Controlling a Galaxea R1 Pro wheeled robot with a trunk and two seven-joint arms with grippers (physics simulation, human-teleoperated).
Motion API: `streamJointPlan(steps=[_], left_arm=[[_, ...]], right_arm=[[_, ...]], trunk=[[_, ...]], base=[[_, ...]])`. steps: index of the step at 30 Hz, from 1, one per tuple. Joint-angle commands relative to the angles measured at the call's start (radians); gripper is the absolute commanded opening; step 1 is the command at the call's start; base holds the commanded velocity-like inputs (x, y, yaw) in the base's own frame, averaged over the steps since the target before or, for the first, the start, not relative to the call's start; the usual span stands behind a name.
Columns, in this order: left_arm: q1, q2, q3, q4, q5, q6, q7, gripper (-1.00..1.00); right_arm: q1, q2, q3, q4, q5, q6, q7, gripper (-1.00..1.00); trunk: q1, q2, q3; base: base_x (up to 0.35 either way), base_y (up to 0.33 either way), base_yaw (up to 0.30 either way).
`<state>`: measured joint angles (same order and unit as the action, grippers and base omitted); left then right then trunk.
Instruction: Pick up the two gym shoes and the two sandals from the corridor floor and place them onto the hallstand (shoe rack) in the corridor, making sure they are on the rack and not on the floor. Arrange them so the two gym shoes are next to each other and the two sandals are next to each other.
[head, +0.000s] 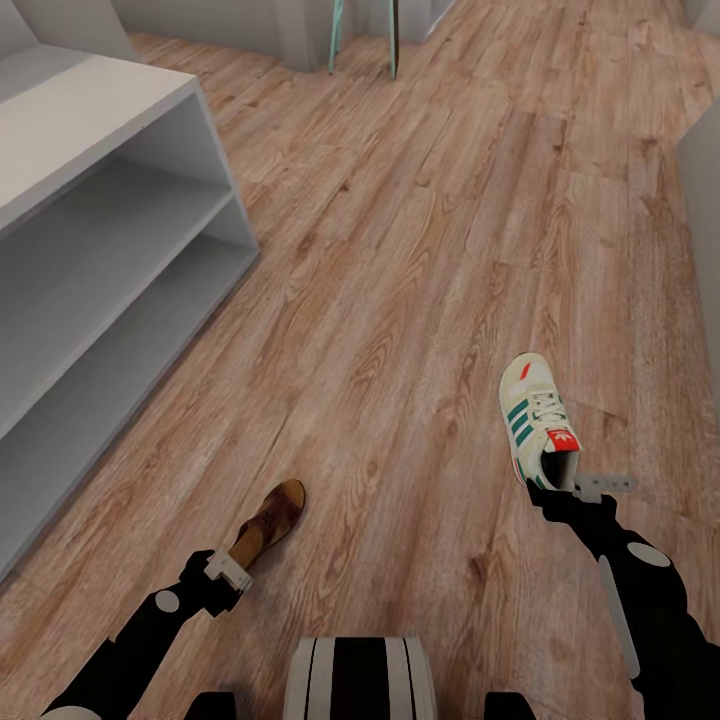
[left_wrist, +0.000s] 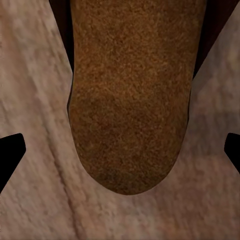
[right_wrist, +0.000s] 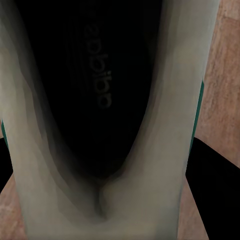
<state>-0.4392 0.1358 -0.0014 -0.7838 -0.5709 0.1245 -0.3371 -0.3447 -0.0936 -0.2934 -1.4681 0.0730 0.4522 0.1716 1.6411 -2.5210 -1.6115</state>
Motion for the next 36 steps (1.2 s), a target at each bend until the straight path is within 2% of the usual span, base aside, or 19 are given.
streamJointPlan(steps=[1, 36], left_arm=[[0.000, 0.000, 0.000, -0.002, -0.004, 0.005, -0.005, 1.00], [0.000, 0.000, 0.003, 0.006, -0.006, 0.000, -0.006, 1.00]], right_arm=[[0.000, 0.000, -0.002, -0.001, 0.008, 0.005, 0.008, -1.00], [0.000, 0.000, -0.003, -0.001, 0.008, 0.005, 0.008, -1.00]], trunk=[[0.000, 0.000, -0.001], [0.000, 0.000, -0.001]], base=[[0.000, 0.000, 0.000], [0.038, -0.010, 0.000]])
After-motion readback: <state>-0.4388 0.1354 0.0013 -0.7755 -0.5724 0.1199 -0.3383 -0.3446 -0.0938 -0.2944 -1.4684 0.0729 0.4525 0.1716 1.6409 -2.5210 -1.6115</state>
